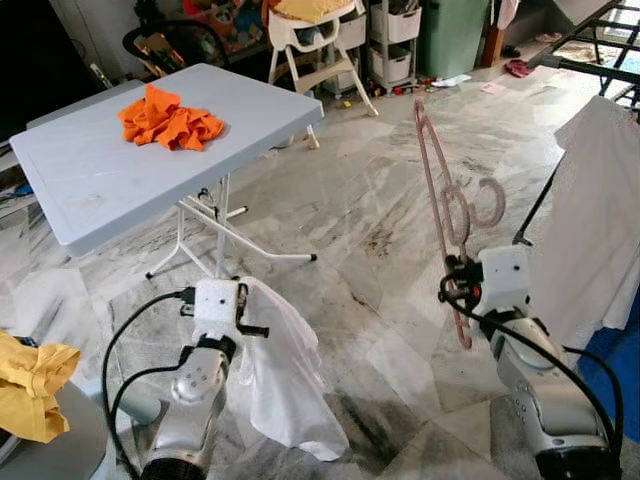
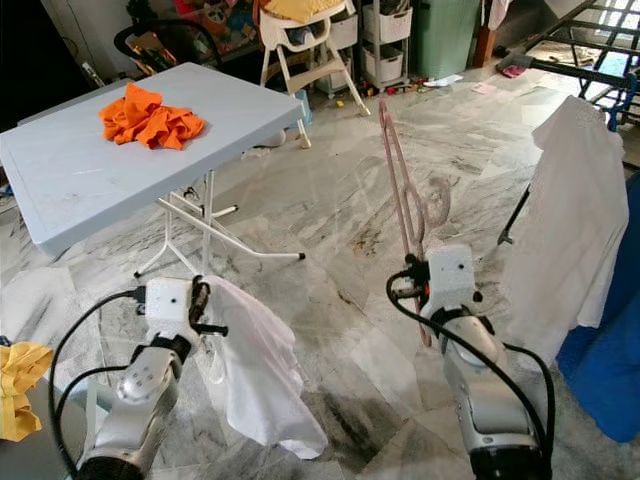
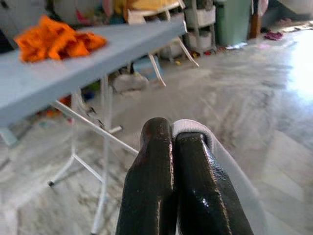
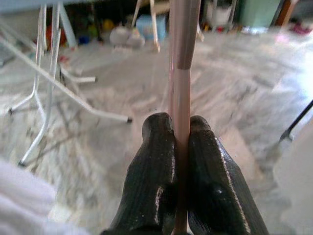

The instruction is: Hang hanger

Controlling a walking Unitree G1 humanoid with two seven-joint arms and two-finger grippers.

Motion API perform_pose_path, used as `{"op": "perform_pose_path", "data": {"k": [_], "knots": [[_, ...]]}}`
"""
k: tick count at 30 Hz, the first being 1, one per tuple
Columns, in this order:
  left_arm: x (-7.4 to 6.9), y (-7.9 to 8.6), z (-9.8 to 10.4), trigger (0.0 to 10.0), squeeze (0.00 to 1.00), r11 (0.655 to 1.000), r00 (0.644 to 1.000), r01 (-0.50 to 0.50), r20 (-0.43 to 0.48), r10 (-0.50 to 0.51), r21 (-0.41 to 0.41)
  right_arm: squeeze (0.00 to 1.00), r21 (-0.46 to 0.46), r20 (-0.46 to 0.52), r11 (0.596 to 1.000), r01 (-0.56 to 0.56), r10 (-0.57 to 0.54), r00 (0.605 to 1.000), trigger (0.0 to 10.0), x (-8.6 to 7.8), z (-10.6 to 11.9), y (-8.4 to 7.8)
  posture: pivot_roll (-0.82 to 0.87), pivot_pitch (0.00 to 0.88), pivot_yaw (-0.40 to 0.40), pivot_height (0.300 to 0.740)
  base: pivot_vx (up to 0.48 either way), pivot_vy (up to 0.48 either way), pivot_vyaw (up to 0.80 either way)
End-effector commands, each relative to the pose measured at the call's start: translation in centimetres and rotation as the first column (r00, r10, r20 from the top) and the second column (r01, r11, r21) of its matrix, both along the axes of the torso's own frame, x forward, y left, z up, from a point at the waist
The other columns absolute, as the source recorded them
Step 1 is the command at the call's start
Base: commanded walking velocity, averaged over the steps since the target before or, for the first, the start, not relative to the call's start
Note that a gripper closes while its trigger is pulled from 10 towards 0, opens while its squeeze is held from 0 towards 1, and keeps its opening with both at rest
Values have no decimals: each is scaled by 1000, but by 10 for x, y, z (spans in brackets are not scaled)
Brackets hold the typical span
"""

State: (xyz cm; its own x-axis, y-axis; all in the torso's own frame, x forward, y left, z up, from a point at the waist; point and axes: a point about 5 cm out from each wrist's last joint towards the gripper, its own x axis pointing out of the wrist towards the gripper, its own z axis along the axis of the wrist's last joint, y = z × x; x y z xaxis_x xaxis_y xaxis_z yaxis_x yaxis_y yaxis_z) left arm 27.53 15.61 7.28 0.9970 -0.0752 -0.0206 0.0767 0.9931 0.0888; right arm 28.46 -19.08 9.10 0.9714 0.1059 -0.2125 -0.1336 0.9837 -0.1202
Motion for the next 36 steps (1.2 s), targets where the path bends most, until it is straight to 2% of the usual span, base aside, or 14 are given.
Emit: {"op": "perform_pose_path", "data": {"k": [1, 6, 7, 12, 26, 36], "knots": [[-9, 13, 2, 10000, 0, 997, 999, -38, -2, 38, 63, 0, 15, -23, 1000, -24, 24, 999, 10000, -7, -7, 12, -142, 0, 146, 740, 0, 0, 0], [-18, 17, -4, 10000, 0, 996, 997, -54, -45, 58, 73, 0, 31, -50, 998, -61, 63, 997, 10000, -16, -16, 24, -138, 0, 140, 740, 0, 0, 0], [-20, 15, -2, 10000, 0, 997, 997, -48, -52, 51, 67, 0, 41, -43, 995, -92, 93, 995, 10000, -17, -15, 31, -136, 0, 139, 740, 0, 0, 0], [-16, 4, 5, 10000, 0, 1000, 999, -17, -48, 19, 25, 0, 47, -22, 988, -150, 151, 988, 10000, -16, -11, 42, -140, 0, 137, 740, 0, 0, 724], [-12, 4, 11, 10000, 0, 1000, 997, -25, -66, 25, 7, 0, 80, -8, 978, -193, 195, 981, 10000, -16, -7, 49, -139, 0, 137, 740, 0, 0, 747], [-6, 2, 15, 10000, 0, 999, 998, -32, -60, 30, -23, 0, 91, 10, 972, -219, 219, 976, 10000, -15, -4, 54, -131, 0, 130, 740, 52, 0, 0]]}}
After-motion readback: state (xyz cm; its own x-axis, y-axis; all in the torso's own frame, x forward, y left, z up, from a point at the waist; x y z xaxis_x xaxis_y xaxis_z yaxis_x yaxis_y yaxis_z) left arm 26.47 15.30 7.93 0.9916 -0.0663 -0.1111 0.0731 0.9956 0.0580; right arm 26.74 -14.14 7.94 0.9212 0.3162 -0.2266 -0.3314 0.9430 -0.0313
